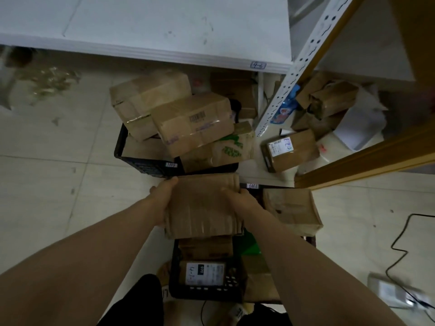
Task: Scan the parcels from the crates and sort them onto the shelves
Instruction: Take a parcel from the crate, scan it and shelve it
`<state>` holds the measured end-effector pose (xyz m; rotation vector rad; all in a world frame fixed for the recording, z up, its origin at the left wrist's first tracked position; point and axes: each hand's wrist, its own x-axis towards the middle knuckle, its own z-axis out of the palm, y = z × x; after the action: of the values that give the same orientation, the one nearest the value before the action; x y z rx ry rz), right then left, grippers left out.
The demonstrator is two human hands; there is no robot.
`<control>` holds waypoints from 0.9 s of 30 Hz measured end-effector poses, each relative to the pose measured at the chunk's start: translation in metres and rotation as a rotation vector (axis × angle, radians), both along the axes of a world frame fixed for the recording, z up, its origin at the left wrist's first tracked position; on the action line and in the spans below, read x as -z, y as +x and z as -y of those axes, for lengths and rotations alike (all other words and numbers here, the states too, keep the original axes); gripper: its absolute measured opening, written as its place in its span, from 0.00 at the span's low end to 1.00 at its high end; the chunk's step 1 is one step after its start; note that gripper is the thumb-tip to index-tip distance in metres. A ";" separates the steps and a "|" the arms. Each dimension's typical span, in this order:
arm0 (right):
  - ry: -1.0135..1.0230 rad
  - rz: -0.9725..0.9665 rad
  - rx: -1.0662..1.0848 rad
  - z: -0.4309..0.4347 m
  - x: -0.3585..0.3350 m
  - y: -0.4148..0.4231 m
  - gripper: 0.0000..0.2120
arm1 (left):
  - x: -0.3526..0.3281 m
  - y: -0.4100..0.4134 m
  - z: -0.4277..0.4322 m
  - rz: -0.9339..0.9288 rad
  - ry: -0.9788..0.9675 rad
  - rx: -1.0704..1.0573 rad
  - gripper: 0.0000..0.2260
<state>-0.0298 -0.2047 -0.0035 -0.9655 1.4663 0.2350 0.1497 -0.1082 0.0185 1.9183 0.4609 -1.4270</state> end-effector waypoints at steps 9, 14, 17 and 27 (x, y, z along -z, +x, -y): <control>-0.090 0.076 0.339 0.019 -0.180 -0.026 0.52 | -0.175 -0.016 0.011 -0.084 -0.136 -0.058 0.32; -0.181 0.188 0.417 0.028 -0.316 -0.046 0.32 | -0.282 -0.015 0.024 -0.144 -0.270 -0.076 0.41; -0.229 0.214 0.420 0.024 -0.395 -0.049 0.30 | -0.352 -0.009 0.033 -0.109 -0.303 0.002 0.39; -0.486 0.254 0.364 0.005 -0.555 -0.058 0.11 | -0.492 0.013 0.038 -0.060 -0.610 0.195 0.49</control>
<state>-0.0879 -0.2096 0.5518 -1.0417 1.4574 -0.5140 0.1625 -0.1459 0.5106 1.4521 -0.1386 -1.5286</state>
